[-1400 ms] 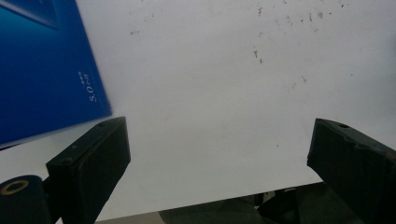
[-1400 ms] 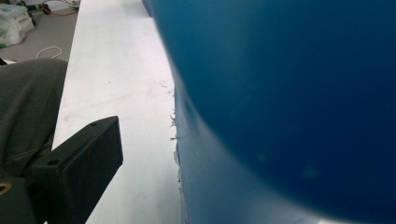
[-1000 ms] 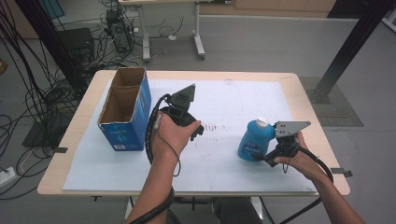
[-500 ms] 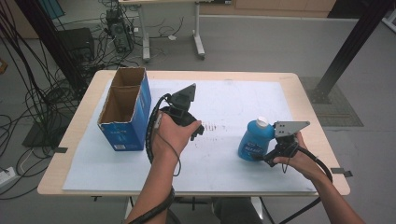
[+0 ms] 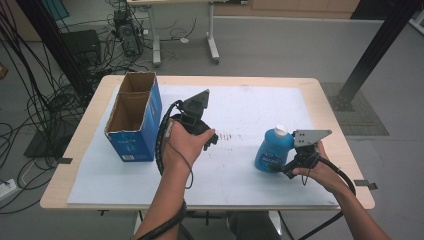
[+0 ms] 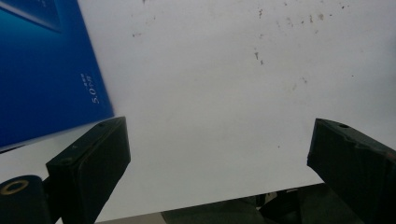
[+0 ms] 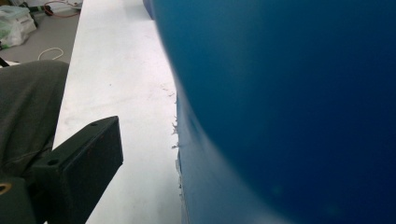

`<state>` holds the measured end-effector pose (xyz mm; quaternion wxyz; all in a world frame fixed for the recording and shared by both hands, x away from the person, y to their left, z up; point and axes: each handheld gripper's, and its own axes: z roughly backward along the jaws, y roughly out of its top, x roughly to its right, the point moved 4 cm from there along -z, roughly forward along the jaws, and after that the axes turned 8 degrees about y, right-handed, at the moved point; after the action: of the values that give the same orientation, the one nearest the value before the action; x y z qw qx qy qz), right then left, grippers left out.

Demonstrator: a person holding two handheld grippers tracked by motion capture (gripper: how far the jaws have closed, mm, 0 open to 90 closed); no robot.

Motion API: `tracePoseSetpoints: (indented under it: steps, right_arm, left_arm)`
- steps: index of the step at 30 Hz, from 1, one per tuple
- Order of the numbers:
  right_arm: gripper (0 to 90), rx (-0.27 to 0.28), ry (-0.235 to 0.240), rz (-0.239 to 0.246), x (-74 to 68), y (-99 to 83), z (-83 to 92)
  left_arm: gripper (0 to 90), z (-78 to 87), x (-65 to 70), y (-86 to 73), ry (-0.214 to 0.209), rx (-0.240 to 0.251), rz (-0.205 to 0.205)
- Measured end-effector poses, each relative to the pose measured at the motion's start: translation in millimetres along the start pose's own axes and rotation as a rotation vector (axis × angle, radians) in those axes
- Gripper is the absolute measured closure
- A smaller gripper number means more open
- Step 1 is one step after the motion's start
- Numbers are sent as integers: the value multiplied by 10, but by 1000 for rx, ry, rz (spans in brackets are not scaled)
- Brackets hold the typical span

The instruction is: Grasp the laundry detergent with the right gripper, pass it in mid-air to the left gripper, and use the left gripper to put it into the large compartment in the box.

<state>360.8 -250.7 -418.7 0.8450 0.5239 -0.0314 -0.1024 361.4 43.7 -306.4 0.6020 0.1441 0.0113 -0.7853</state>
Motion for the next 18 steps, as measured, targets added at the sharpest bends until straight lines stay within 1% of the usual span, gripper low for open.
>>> tracePoseSetpoints:
  steps: [18]
  right_arm:
    - [19,9,0,-5,9,-14,6]
  left_arm:
    - [62,-16,9,5,1,-1,1]
